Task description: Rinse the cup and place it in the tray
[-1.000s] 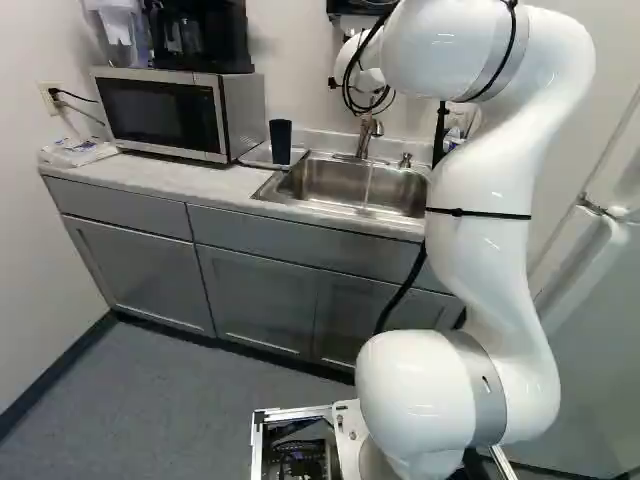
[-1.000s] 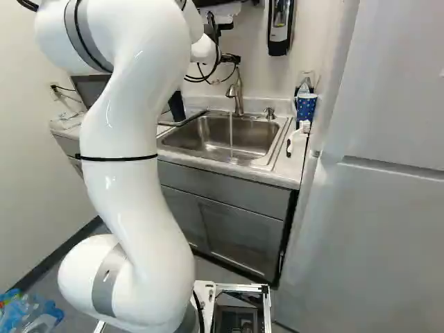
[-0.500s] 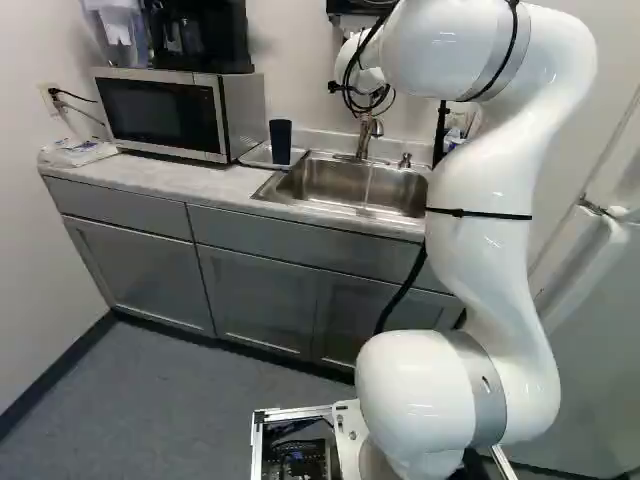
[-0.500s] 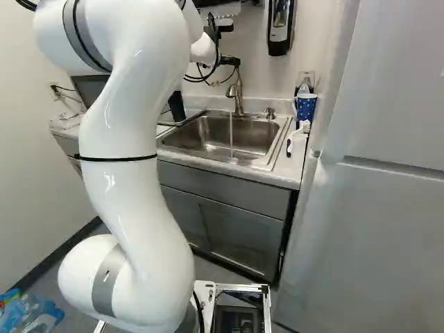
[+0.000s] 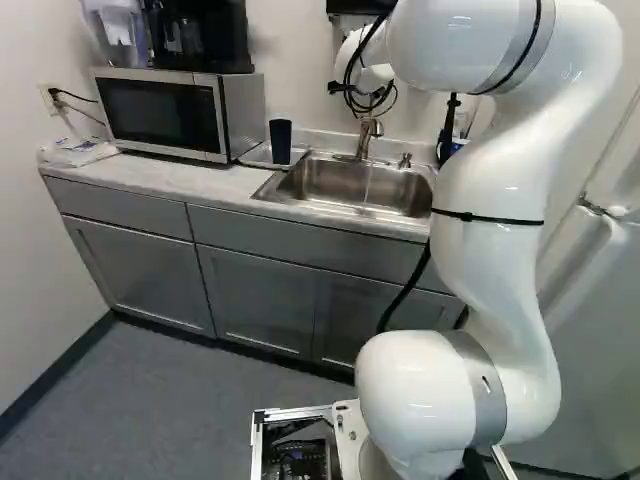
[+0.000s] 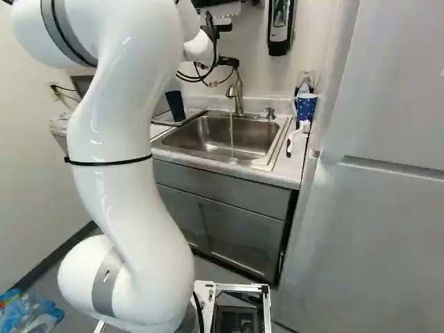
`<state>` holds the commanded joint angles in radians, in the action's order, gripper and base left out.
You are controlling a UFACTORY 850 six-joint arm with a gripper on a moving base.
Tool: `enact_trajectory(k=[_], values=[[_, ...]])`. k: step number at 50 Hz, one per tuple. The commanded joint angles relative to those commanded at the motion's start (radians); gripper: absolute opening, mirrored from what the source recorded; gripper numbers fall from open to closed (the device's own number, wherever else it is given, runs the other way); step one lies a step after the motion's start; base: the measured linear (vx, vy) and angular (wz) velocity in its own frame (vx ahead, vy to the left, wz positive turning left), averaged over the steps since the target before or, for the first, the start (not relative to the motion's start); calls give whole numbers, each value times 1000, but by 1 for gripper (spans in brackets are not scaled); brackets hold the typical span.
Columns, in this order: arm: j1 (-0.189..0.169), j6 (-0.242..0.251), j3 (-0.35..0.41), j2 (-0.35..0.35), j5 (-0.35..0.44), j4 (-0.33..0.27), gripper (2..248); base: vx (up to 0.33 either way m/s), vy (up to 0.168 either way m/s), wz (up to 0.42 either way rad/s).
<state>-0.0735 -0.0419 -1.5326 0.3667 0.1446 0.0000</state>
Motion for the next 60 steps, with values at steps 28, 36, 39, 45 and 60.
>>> enact_trajectory(k=[28,36,39,45,60], values=[[-2,0,77,-66,-6,0,247,0,0,0],[-3,0,96,-83,-18,0,247,0,0,0],[-3,0,99,-86,-25,0,247,0,0,0],[-3,0,99,-86,-35,0,247,0,0,0],[-3,0,99,-86,-35,0,247,0,0,0]])
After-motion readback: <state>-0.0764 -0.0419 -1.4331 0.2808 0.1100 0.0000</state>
